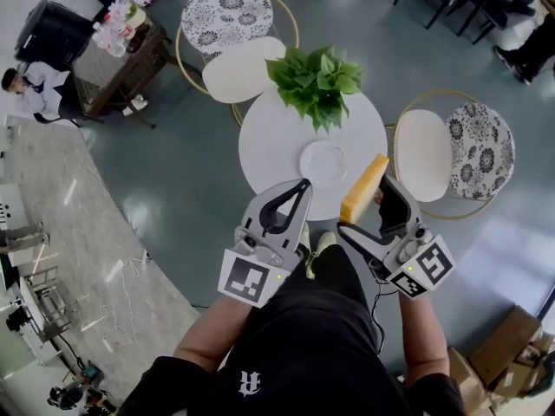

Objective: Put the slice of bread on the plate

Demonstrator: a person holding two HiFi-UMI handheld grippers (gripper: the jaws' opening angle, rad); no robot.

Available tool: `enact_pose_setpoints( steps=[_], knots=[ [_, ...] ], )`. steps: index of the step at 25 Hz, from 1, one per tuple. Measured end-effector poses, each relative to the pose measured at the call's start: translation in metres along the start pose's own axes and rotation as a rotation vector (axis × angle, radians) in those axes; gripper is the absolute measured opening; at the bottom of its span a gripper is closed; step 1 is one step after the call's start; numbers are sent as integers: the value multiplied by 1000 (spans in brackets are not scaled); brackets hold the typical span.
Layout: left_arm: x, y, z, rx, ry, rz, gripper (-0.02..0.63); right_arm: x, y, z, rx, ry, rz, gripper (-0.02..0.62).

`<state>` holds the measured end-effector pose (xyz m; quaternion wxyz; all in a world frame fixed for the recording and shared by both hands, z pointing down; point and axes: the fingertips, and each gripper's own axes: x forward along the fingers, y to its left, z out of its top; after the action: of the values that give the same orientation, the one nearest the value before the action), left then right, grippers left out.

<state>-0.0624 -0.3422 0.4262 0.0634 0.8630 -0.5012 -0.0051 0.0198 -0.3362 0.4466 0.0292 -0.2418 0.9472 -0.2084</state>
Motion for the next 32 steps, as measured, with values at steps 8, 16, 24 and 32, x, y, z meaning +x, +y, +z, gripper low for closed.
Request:
enact_pose_setpoints(
  steps=[8,16,24,32],
  knots=[
    [20,36,-67,-22,4,18,8,35,-50,-88,-61,166,77,485],
    [34,63,-126,-59,29,68,8,61,-96,-179,-306,467,170,485],
    [40,79,-164,-110,49,92,8,82,-121,-244,-566,690,284,485],
    [50,90,-202,-101,85,109,8,91,-141,-276,-684,787,359,485]
  ],
)
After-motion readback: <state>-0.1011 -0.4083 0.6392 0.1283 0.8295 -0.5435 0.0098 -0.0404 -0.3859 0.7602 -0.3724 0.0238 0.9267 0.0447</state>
